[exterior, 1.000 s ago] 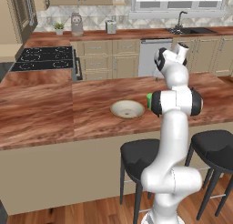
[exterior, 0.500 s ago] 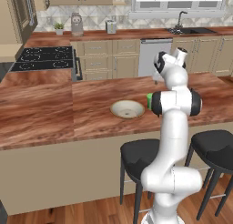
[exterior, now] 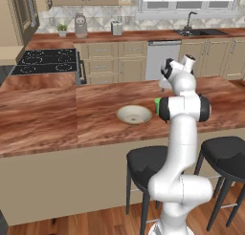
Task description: Place the cup inside the bowl on the dining table and move the bowl to any counter.
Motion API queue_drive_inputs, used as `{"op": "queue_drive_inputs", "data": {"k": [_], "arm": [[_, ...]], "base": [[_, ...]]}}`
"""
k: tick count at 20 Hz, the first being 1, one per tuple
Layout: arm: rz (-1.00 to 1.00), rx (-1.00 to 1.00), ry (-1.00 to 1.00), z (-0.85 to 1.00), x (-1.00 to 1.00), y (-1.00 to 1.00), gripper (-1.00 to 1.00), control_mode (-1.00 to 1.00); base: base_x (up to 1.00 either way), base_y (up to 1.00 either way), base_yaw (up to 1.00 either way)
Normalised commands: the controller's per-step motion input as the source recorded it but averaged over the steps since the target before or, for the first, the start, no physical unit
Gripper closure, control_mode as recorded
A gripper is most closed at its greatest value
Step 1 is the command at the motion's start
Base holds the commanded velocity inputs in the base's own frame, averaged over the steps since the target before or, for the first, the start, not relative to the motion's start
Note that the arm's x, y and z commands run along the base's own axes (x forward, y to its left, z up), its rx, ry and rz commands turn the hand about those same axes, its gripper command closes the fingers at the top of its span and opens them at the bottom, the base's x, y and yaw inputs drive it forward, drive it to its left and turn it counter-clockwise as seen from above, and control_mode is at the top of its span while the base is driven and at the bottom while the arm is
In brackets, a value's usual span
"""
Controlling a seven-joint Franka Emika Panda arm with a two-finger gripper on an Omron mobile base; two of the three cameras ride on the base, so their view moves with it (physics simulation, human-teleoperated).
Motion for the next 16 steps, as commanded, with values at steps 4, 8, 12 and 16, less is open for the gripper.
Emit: {"op": "queue_drive_inputs", "data": {"k": [4,8,12,16], "arm": [[0.00,0.01,0.00,-0.22,0.09,0.00,-1.00,-1.00],[0.00,0.01,0.00,-0.22,0.04,0.00,-1.00,-1.00],[0.00,0.00,0.00,-0.26,0.04,0.00,-1.00,-1.00],[0.00,0.00,0.00,-0.24,0.05,0.00,-1.00,-1.00]], "base": [[0.00,0.00,0.00],[0.00,0.00,0.00],[0.00,0.00,0.00],[0.00,0.00,0.00]]}}
